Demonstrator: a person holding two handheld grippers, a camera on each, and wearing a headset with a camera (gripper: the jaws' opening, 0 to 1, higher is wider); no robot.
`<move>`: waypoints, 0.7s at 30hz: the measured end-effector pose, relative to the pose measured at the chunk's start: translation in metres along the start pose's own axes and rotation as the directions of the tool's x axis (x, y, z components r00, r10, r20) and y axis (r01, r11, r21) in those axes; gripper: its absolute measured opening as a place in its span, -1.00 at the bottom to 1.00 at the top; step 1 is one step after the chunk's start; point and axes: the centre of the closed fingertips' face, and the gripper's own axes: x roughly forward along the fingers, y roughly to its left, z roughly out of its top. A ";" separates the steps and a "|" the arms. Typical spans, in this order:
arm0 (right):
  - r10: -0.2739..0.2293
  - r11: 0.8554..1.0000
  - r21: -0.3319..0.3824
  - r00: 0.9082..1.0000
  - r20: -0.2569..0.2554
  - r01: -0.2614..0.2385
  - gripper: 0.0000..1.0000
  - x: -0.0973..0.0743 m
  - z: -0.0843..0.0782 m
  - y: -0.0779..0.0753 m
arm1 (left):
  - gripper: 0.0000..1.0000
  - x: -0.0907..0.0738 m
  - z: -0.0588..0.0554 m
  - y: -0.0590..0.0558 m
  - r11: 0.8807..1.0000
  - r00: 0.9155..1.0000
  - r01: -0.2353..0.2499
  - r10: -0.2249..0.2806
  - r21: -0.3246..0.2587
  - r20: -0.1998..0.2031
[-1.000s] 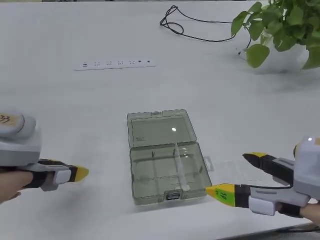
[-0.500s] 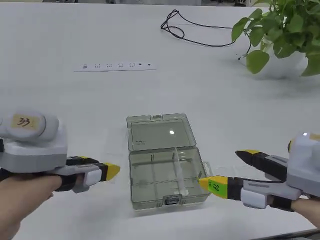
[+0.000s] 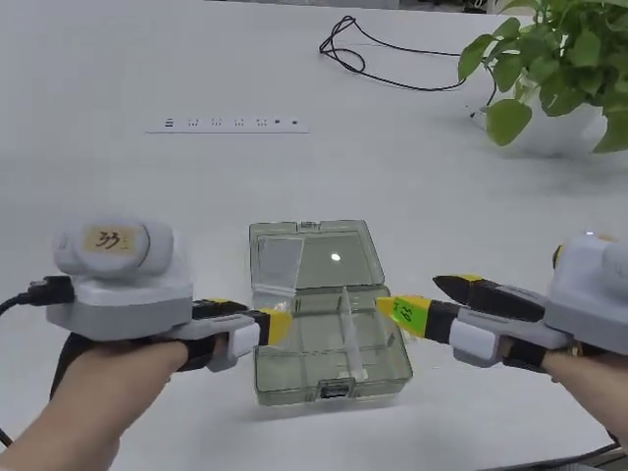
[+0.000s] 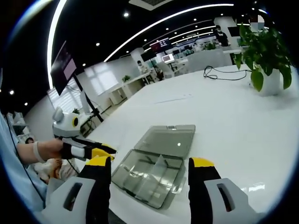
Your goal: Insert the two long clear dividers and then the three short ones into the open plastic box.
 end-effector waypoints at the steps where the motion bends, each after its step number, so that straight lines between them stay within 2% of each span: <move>1: 0.009 1.000 0.013 1.000 0.001 -0.009 0.34 0.002 0.001 0.002 | -0.40 0.001 -0.001 -0.002 1.000 1.000 0.004 -0.004 -0.005 0.004; 6: 0.032 0.999 0.031 0.999 0.008 -0.032 0.23 0.011 0.005 0.012 | -0.40 0.005 -0.007 -0.014 0.999 1.000 0.024 -0.023 -0.024 0.020; 8: 0.067 0.997 0.046 0.998 0.012 -0.067 0.23 0.016 0.007 0.021 | -0.40 0.006 -0.010 -0.019 0.999 0.999 0.030 -0.029 -0.028 0.022; 10: 0.084 0.995 0.056 0.996 -0.009 -0.084 0.21 0.020 0.005 0.027 | -0.40 0.006 -0.012 -0.022 0.999 0.999 0.033 -0.032 -0.026 0.022; 13: 0.112 0.992 0.060 0.993 -0.027 -0.110 0.04 0.027 0.004 0.036 | -0.40 0.007 -0.015 -0.027 0.998 0.999 0.046 -0.045 -0.032 0.024; 15: 0.133 0.987 0.104 0.990 -0.054 -0.127 -0.14 0.030 0.001 0.041 | -0.40 0.007 -0.016 -0.029 0.998 0.999 0.049 -0.048 -0.033 0.025; 17: 0.138 0.985 0.117 0.988 -0.070 -0.129 -0.33 0.032 -0.001 0.043 | -0.40 0.007 -0.016 -0.030 0.998 0.998 0.053 -0.052 -0.035 0.027; 21: 0.153 0.980 0.147 0.982 -0.111 -0.136 -0.46 0.036 -0.009 0.051 | -0.40 0.007 -0.015 -0.033 0.998 0.998 0.060 -0.058 -0.037 0.035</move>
